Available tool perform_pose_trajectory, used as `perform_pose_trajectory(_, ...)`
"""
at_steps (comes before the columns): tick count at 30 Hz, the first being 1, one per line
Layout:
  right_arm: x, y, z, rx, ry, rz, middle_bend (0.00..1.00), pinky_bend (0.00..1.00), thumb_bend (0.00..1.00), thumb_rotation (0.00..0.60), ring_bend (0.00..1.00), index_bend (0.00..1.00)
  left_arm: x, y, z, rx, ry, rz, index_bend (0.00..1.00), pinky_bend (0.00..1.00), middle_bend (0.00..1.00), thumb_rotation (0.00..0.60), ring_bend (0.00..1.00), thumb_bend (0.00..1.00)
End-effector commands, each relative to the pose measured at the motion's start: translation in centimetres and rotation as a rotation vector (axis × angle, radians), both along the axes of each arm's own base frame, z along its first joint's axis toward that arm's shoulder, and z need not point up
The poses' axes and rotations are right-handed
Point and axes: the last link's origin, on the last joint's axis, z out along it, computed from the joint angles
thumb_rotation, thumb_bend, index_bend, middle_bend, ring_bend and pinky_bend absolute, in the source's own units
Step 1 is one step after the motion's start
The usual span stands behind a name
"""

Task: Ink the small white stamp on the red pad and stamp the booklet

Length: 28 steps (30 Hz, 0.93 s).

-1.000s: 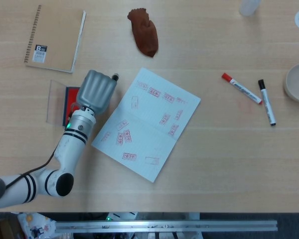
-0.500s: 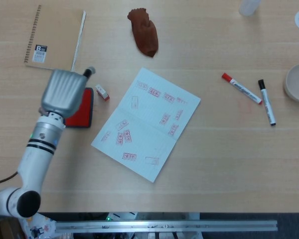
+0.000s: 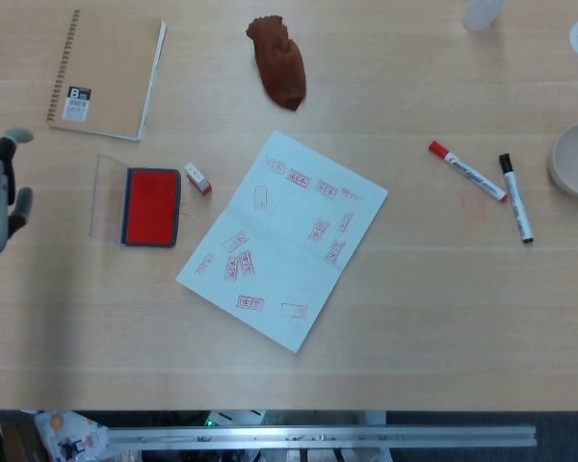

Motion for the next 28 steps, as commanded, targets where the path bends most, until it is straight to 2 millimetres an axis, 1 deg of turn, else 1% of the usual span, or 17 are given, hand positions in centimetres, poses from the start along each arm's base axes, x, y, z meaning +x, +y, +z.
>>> perform_pose_trajectory(1,0.4,0.2,-0.3,0.020,-0.001,0.030,0.38,0.37,0.21,0.600,0.27,0.30,-1.6,-1.8,1.1,0.020,0.001,0.017,0.32,1.00,0.74,0.600,0.70,0.28)
perform_pose_trajectory(8,1.5,0.6,-1.6,0.088,0.009,0.135,0.38,0.38,0.21,0.600,0.28,0.33,-2.7,-4.5,2.1,0.013,0.009,0.020,0.35,1.00,0.74,0.600,0.69,0.28)
perform_pose_trajectory(11,1.9,0.8,-2.1,0.110,0.015,0.163,0.38,0.38,0.21,0.600,0.28,0.34,-2.8,-5.2,2.3,0.013,0.008,0.017,0.36,1.00,0.74,0.600,0.69,0.28)
perform_pose_trajectory(15,2.2,0.9,-2.1,0.090,0.018,0.184,0.38,0.38,0.21,0.600,0.28,0.34,-2.7,-6.0,2.3,-0.003,0.022,0.010,0.37,1.00,0.74,0.600,0.69,0.28)
perform_pose_trajectory(20,2.3,1.1,-1.9,0.048,0.021,0.195,0.38,0.38,0.21,0.600,0.28,0.34,-2.6,-6.4,2.2,-0.019,0.030,0.009,0.37,1.00,0.74,0.600,0.69,0.28)
perform_pose_trajectory(28,2.4,1.2,-1.8,0.020,0.027,0.189,0.39,0.38,0.20,0.600,0.29,0.34,-2.6,-6.3,2.0,-0.017,0.036,0.020,0.37,1.00,0.74,0.600,0.69,0.28)
